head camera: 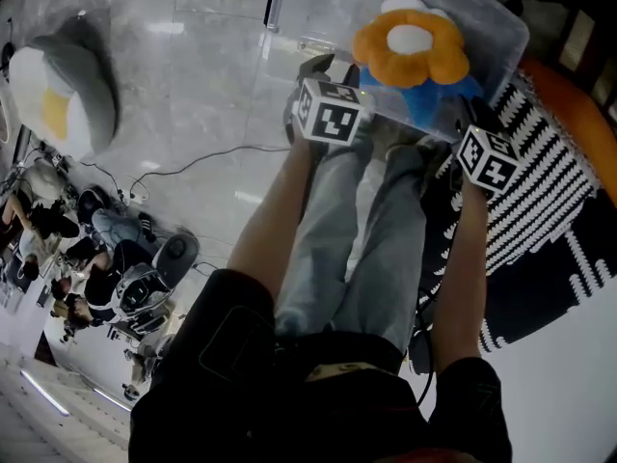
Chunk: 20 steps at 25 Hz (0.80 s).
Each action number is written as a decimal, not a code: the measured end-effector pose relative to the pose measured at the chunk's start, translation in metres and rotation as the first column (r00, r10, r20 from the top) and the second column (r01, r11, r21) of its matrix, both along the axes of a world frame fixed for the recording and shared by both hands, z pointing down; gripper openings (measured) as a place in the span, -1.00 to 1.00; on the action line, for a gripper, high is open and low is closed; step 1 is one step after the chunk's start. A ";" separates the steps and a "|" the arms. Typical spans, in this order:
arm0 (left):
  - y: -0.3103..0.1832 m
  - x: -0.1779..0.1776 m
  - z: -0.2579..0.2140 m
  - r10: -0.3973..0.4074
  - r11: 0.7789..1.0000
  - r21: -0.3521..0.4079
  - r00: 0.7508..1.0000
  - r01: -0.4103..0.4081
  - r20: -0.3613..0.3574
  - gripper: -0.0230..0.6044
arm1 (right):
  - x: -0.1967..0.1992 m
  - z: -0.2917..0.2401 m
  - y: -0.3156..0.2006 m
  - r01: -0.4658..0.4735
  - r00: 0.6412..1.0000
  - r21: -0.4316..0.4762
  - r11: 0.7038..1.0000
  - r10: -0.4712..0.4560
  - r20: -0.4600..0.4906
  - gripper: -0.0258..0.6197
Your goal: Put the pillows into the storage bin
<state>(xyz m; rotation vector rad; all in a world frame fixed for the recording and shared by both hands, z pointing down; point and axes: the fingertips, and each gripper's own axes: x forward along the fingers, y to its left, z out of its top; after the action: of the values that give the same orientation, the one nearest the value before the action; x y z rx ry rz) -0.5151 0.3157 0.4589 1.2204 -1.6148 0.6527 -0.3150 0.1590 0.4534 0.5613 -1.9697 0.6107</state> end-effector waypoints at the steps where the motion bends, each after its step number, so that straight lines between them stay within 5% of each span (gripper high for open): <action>1: 0.002 0.003 -0.003 0.000 1.000 0.012 1.000 0.000 -0.008 -0.43 | 0.005 0.000 0.006 -0.009 1.000 -0.008 1.000 0.009 -0.003 -0.43; 7: -0.017 0.035 -0.034 0.011 0.994 0.107 0.998 -0.005 -0.055 -0.87 | 0.023 -0.024 0.025 -0.072 0.996 -0.038 0.997 0.074 0.046 -0.58; 16: -0.068 0.090 -0.105 0.128 0.965 0.241 0.987 -0.101 -0.098 -0.89 | 0.037 -0.112 0.030 -0.158 0.966 0.017 0.987 0.151 0.210 -0.91; 20: -0.095 0.123 -0.166 0.217 0.924 0.329 0.976 -0.198 -0.021 -0.89 | 0.050 -0.159 0.036 -0.122 0.957 0.059 0.991 0.102 0.272 -0.91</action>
<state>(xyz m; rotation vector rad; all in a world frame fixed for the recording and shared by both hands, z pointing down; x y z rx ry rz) -0.3917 0.2212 0.2926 1.6547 -1.5996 0.4860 -0.2649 0.1953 0.2942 0.6690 -2.2349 0.7158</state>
